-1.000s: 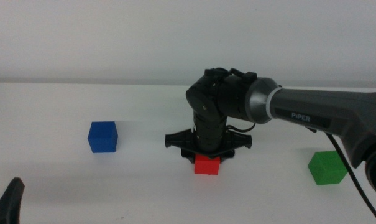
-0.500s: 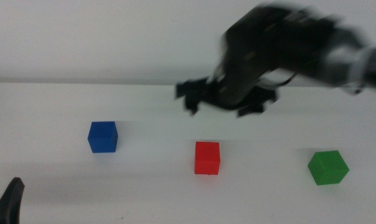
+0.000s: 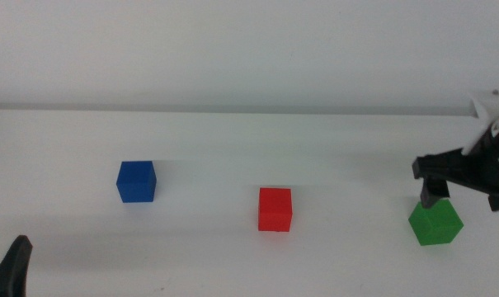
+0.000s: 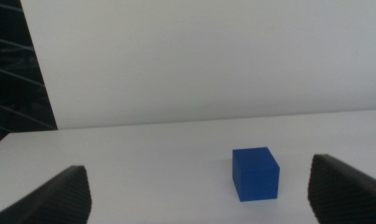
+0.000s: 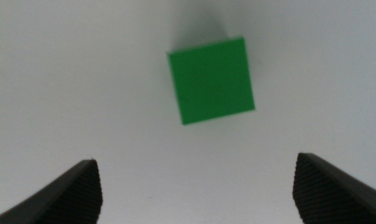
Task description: Stack red cubes first, then green, then blue cubes in a specific spot.
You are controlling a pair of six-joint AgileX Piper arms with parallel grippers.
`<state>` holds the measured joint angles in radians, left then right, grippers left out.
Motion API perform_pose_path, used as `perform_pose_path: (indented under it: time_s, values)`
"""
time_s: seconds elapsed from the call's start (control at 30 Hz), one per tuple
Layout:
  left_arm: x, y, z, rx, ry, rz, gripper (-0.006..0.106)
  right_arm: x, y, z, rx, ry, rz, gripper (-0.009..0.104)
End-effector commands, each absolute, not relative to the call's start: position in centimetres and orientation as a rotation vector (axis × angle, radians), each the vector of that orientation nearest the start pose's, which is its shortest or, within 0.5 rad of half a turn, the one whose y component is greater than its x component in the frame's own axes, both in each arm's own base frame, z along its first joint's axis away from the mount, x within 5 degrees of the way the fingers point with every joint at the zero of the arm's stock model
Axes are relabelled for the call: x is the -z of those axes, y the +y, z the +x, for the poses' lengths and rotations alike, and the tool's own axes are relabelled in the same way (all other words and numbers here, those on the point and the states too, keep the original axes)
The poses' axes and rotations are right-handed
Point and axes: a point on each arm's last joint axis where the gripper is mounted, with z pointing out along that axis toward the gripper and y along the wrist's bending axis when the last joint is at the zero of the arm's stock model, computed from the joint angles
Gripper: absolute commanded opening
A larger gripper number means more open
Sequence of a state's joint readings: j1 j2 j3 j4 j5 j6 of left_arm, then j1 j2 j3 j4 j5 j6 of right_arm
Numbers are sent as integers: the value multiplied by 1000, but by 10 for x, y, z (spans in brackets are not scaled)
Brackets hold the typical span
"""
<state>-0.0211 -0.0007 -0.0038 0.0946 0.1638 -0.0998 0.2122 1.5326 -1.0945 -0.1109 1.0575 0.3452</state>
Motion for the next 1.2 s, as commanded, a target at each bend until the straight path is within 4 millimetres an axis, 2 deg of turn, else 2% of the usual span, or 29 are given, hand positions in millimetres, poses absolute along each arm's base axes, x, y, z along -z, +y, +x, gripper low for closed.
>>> perform_pose_path:
  time_s: [0.0,0.2,0.5,0.7,1.17]
  values:
    - [-189,0,55,12,1632,-2,94,-244,43,283,56,2985,115,82]
    - [-189,0,55,14,1632,-3,94,-220,34,297,47,3072,52,82]
    - [-189,0,55,14,1632,-3,94,-215,35,328,54,3107,18,82]
    - [-189,0,55,14,1632,-3,94,-200,35,332,77,3154,-13,82]
    - [-189,0,55,12,1632,-2,94,-184,34,339,173,3155,-93,79]
